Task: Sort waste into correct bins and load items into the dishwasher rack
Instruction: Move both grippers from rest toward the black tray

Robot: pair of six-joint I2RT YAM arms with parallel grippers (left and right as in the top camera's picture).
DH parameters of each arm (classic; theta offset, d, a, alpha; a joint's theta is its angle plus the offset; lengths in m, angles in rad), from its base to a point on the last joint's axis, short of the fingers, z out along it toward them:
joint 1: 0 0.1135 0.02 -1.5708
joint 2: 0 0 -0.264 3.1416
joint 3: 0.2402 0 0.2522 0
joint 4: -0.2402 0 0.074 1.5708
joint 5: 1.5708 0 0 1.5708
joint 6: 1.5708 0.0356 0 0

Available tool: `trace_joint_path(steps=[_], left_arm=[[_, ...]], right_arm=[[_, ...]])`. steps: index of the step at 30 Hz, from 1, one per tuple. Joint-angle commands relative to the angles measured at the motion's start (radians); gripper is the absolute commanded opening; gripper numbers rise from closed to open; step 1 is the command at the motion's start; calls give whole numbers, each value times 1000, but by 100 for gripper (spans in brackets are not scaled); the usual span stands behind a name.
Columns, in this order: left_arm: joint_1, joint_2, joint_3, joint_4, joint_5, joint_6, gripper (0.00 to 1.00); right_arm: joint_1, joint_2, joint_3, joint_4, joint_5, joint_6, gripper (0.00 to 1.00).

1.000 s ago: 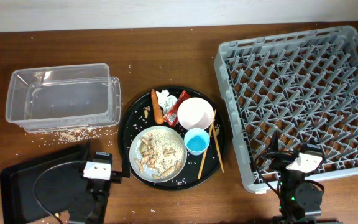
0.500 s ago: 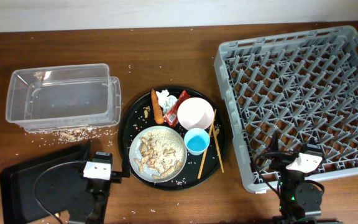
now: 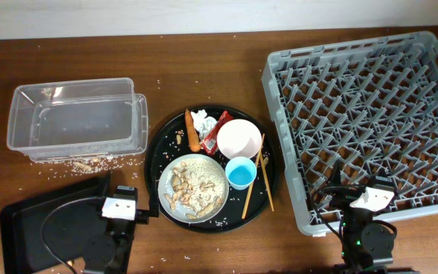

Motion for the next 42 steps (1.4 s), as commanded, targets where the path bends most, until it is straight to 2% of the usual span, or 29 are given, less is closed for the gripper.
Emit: trace_joint_path(steps=[1, 15, 22, 23, 36, 42], left_arm=[[5, -8, -8, 5, 14, 13, 99], [5, -8, -8, 21, 14, 13, 99], [5, -8, -8, 69, 254, -19, 99], [5, -8, -8, 65, 253, -65, 99], [5, -8, -8, 97, 249, -63, 99], [5, -8, -1, 203, 250, -64, 99]], right_arm=[[-6, -6, -8, -3, 2, 5, 98], [-6, -6, -8, -3, 2, 5, 98], [-6, -6, -8, -3, 2, 5, 98], [-6, -6, -8, -3, 2, 5, 98], [-6, -6, -8, -3, 2, 5, 98], [-6, -6, -8, 11, -224, 5, 99]])
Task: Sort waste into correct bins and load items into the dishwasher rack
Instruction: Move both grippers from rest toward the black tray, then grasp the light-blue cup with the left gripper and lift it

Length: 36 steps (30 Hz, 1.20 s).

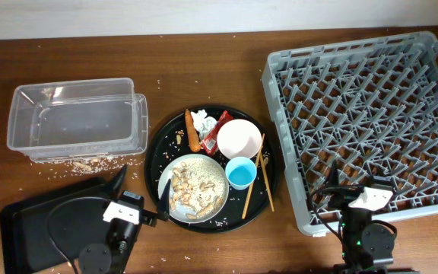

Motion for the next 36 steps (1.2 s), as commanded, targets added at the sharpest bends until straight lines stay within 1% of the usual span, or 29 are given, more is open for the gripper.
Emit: trace_joint_path(steps=[1, 4, 5, 8, 11, 14, 17, 18, 20, 24, 27, 32, 34, 36], left_arm=[[5, -8, 10, 39, 14, -10, 99], [5, -3, 58, 16, 22, -10, 99], [5, 5, 86, -8, 22, -10, 100], [5, 72, 211, -115, 22, -10, 99], [5, 197, 357, -206, 22, -10, 99], [5, 369, 523, -290, 32, -10, 99], [5, 587, 724, -403, 107, -10, 99], [5, 631, 763, -430, 126, -10, 99], [5, 761, 890, -533, 176, -10, 99], [5, 985, 1128, -741, 229, -10, 99], [3, 1134, 1273, -846, 289, -10, 99], [-1, 1236, 1300, -839, 522, -10, 99], [-31, 1288, 1300, -847, 528, -10, 99], [-98, 1356, 1300, -879, 478, -10, 99]], right_arm=[[-6, -6, -8, 24, -189, 6, 98], [-6, -6, 3, 115, -316, 6, 98], [-6, -6, 21, 121, -334, 6, 98], [-6, 8, 117, 87, -342, 60, 98], [-6, 75, 252, 10, -367, 59, 98], [-6, 197, 411, -114, -375, 58, 98], [-6, 374, 615, -295, -375, 59, 98], [-6, 427, 675, -351, -375, 58, 98], [-6, 539, 797, -468, -375, 58, 98], [-6, 774, 1052, -700, -384, 58, 98], [-6, 923, 1188, -799, -454, 58, 98], [-6, 1055, 1252, -870, -565, 58, 98], [-6, 1093, 1252, -874, -583, 58, 98], [-6, 1123, 1252, -874, -583, 59, 98]])
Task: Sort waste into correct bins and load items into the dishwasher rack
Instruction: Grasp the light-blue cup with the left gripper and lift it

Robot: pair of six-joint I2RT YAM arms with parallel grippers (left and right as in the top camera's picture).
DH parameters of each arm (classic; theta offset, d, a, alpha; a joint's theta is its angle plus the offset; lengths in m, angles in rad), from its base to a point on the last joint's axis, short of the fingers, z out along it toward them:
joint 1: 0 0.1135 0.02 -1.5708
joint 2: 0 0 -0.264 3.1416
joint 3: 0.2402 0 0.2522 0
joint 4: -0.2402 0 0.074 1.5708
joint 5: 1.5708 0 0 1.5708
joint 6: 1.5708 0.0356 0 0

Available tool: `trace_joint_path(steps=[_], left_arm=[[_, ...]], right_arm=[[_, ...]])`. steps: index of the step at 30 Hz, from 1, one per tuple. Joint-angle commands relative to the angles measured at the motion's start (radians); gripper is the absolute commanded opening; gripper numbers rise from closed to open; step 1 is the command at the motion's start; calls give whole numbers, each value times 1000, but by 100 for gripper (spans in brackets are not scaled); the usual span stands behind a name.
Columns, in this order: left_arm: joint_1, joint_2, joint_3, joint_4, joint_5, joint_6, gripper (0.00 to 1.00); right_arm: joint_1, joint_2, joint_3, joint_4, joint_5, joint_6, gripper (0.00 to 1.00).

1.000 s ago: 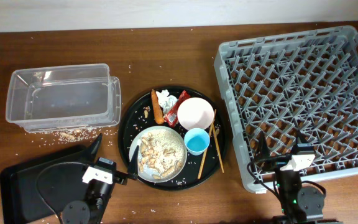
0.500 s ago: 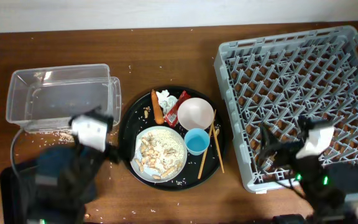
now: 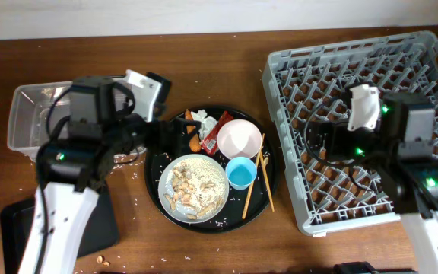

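Note:
A round black tray point(image 3: 155, 164) holds a plate of peanuts and rice point(image 3: 194, 188), a white bowl point(image 3: 239, 138), a blue cup point(image 3: 240, 173), chopsticks point(image 3: 263, 179), a carrot point(image 3: 195, 139), a crumpled tissue point(image 3: 201, 119) and a red wrapper point(image 3: 214, 132). My left gripper point(image 3: 182, 135) hangs over the tray's upper left, at the carrot, and looks open with a finger on each side of it. My right gripper point(image 3: 315, 141) hovers over the left part of the grey dishwasher rack point(image 3: 401, 53); its jaws are dark against the grid and unreadable.
A clear plastic bin point(image 3: 44, 125) stands at the left, partly under my left arm. A black bin point(image 3: 21, 224) lies at the lower left. Rice grains and peanuts are scattered on the wooden table around both bins.
My left arm was low by the black bin, beside the plate; now it reaches over the clear bin to the carrot. My right arm has risen from the rack's front edge to above the rack.
Both arms first sat folded low at the table's front, the left by the black bin and the right at the rack's front edge. Then the left gripper stood open beside the plate. Now both arms are raised and stretched out. Nothing on the tray has moved.

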Motion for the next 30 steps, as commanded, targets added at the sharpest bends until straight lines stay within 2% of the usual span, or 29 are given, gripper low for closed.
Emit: trace_joint_path(steps=[1, 5, 6, 7, 11, 18, 22, 24, 25, 30], left_arm=[[-109, 117, 13, -44, 1, -6, 99], [-266, 256, 13, -86, -196, -6, 89], [-311, 309, 13, -82, -237, -6, 81], [-335, 341, 13, -82, -258, -6, 78], [-376, 428, 13, -82, -275, -6, 65], [-434, 539, 13, -66, -430, -6, 44], [-443, 544, 13, -39, -430, -6, 27], [-443, 544, 13, -29, -430, -6, 6], [-440, 543, 16, -34, -426, -6, 0], [-389, 536, 166, -222, -330, -6, 0]], right_arm=[[-6, 41, 26, -2, -51, 8, 98], [-6, 66, 26, -18, -51, 8, 98], [-6, 71, 26, -25, -51, 8, 98], [-6, 72, 26, -29, -50, 8, 98], [-6, 72, 25, -35, -51, 8, 99], [-6, 72, 25, -37, -51, 8, 98], [-6, 72, 25, -36, -51, 8, 98], [-6, 72, 25, -36, -51, 8, 98], [-6, 72, 25, -37, -51, 8, 98], [-6, 72, 25, -37, -51, 8, 98]])
